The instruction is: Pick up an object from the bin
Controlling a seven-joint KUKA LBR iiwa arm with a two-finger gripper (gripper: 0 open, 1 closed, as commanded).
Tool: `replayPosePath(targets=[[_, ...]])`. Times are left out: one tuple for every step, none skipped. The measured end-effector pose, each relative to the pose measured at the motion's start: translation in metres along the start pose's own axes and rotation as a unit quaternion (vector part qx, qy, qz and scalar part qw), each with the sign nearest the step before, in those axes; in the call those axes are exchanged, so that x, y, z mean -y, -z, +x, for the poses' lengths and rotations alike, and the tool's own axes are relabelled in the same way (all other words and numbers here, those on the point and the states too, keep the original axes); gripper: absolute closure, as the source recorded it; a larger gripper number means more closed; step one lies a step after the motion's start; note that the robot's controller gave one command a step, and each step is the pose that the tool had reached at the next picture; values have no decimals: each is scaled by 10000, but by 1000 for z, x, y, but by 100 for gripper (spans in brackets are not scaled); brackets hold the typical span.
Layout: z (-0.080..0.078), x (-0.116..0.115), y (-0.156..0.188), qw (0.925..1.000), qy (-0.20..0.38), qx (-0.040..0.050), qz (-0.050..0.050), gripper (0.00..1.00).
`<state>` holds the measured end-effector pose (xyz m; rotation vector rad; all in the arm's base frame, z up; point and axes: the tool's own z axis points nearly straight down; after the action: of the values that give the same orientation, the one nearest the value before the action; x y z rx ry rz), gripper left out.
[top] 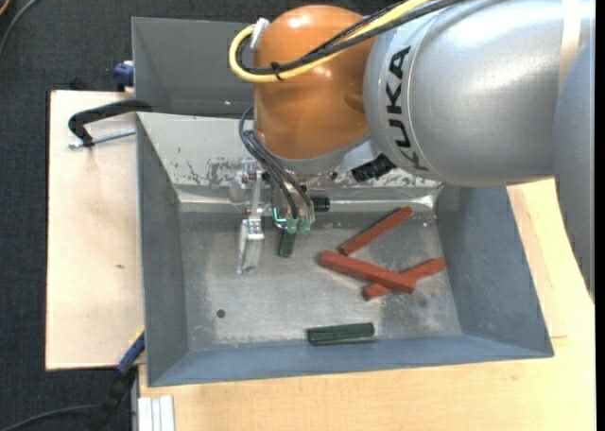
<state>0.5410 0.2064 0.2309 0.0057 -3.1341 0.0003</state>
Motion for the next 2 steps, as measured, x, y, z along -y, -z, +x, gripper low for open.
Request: replayPosePath(targets=[[5,74,-128,9998,-219,-2,15,0],[15,125,-79,9998,160,75,4,0]])
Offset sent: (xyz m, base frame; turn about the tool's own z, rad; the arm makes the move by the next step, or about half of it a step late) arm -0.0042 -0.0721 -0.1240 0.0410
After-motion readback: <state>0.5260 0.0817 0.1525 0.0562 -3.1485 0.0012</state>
